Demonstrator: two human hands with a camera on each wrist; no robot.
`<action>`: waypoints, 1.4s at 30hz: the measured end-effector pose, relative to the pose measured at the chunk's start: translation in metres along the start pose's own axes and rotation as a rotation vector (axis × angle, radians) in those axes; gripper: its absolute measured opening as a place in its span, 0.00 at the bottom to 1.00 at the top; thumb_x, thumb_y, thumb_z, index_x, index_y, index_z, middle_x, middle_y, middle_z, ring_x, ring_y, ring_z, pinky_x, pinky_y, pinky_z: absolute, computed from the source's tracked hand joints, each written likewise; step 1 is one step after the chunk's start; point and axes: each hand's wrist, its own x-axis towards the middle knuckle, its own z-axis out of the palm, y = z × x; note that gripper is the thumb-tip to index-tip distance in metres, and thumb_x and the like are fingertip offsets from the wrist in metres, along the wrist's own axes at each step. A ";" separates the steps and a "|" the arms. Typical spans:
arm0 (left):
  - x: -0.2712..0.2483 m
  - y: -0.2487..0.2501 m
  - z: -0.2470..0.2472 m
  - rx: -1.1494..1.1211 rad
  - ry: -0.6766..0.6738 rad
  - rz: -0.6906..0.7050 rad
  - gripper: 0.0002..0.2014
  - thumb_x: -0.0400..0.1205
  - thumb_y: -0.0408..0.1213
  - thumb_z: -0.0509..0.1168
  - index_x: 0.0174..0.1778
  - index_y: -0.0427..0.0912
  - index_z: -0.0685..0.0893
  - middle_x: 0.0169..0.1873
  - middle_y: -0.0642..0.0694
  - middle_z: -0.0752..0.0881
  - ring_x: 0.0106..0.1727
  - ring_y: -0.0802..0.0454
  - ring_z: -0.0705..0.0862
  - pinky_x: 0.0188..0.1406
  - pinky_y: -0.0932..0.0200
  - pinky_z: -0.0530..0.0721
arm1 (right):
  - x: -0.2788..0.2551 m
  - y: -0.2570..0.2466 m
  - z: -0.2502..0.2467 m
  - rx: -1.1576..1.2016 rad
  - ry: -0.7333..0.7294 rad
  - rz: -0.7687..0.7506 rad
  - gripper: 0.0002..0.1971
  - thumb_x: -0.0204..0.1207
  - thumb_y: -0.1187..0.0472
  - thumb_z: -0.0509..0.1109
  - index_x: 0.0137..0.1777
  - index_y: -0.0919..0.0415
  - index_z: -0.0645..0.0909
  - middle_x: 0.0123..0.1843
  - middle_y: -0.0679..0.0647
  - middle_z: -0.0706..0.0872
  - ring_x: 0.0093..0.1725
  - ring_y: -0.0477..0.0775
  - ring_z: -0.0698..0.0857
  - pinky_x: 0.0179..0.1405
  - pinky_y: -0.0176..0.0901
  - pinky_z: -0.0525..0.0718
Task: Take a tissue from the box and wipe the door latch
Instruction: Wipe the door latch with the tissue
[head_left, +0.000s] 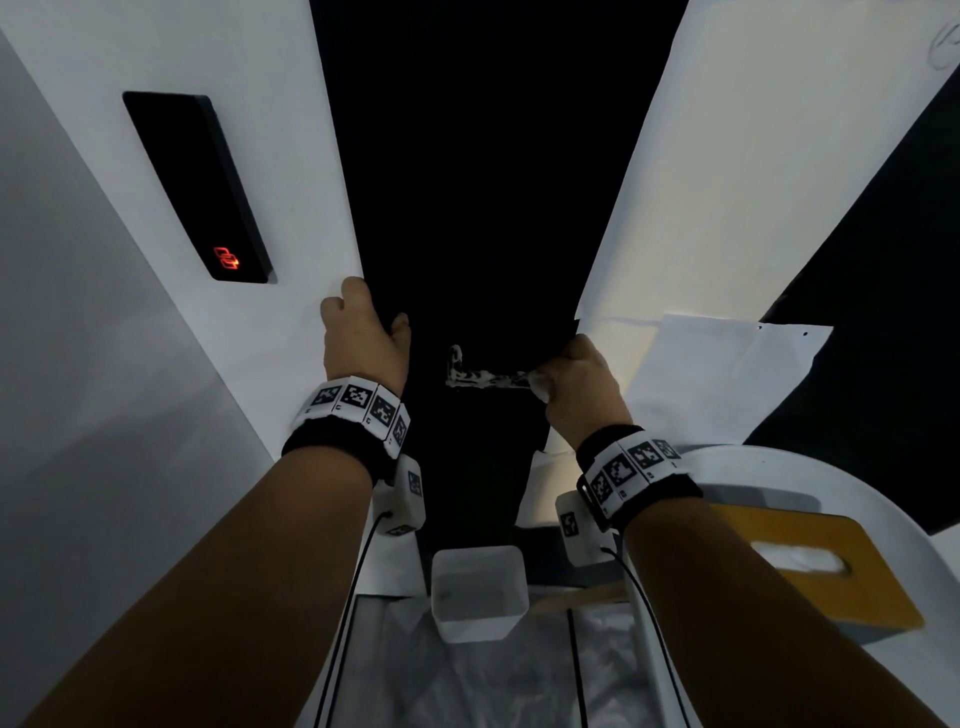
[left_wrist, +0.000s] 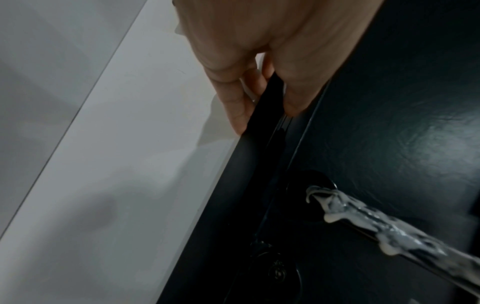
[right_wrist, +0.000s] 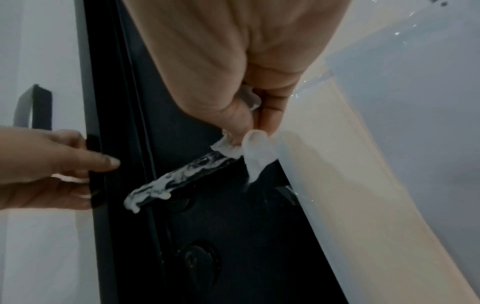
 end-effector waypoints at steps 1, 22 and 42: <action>0.000 0.000 0.000 0.005 -0.004 0.002 0.17 0.78 0.36 0.67 0.59 0.36 0.70 0.55 0.33 0.75 0.46 0.38 0.80 0.40 0.55 0.78 | 0.000 0.000 0.001 -0.010 0.006 0.002 0.08 0.76 0.66 0.67 0.49 0.64 0.88 0.56 0.59 0.76 0.55 0.61 0.79 0.49 0.47 0.82; -0.001 0.002 -0.004 0.035 -0.023 0.015 0.18 0.78 0.36 0.67 0.60 0.35 0.70 0.56 0.33 0.74 0.47 0.37 0.80 0.39 0.56 0.75 | -0.002 -0.007 -0.011 0.088 0.065 -0.057 0.14 0.70 0.76 0.65 0.49 0.66 0.88 0.55 0.65 0.80 0.51 0.67 0.81 0.49 0.47 0.81; -0.001 0.000 -0.003 0.074 -0.030 0.020 0.19 0.78 0.36 0.67 0.60 0.35 0.70 0.56 0.33 0.74 0.47 0.37 0.80 0.38 0.54 0.75 | 0.004 -0.009 -0.003 -0.061 -0.014 -0.058 0.14 0.73 0.72 0.65 0.51 0.58 0.88 0.58 0.62 0.76 0.60 0.64 0.76 0.50 0.45 0.78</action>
